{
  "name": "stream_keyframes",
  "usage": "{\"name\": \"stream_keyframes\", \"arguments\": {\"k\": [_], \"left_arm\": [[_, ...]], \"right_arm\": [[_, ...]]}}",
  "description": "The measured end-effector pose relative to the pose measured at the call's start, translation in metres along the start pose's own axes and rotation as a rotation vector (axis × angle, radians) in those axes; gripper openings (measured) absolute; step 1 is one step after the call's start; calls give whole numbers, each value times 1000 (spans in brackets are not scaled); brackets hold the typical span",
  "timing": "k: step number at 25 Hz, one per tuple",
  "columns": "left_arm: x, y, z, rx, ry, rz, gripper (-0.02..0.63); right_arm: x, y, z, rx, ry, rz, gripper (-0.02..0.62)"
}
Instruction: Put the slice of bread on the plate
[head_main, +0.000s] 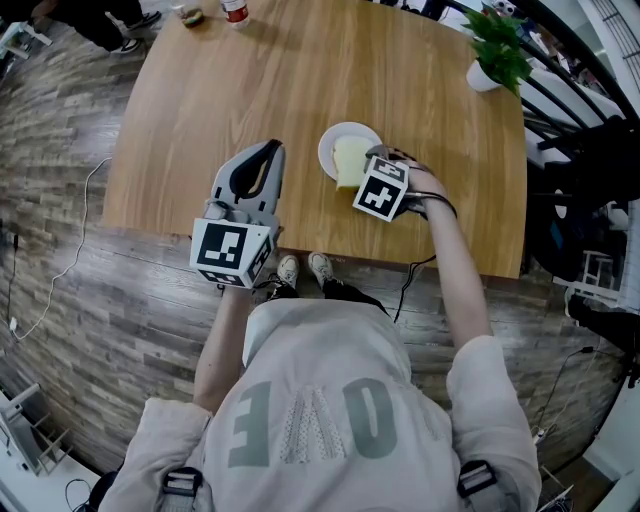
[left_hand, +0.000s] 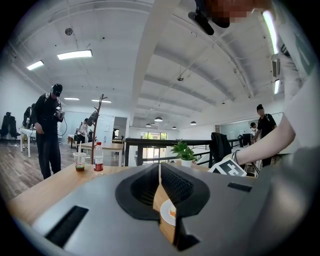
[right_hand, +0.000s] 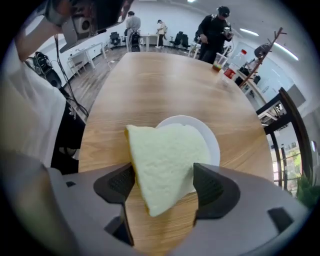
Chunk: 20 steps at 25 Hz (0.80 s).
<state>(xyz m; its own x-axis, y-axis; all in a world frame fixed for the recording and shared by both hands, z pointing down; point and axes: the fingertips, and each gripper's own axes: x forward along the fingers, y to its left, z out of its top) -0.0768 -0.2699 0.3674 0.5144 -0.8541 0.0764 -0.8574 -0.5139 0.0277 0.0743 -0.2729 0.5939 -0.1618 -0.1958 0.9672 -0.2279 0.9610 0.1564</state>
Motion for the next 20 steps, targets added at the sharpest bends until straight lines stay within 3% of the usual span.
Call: {"name": "stream_keyframes", "arguments": {"k": [4,13,16,20], "left_arm": [[1,-3,0,-4,0,-6,18],[4,4,0,-12,-5,-2,18],[6,5,2,-14,-13,-4,20],[7,6,10,-15,-34,-10,19]], "right_arm": [[-3,1,8,28,-48,19,339],[-44,-16,27,119,-205,-39,339],[-73,-28,37,159,-309,-82,337],[-121,-51,45,300,-503,-198,336]]}}
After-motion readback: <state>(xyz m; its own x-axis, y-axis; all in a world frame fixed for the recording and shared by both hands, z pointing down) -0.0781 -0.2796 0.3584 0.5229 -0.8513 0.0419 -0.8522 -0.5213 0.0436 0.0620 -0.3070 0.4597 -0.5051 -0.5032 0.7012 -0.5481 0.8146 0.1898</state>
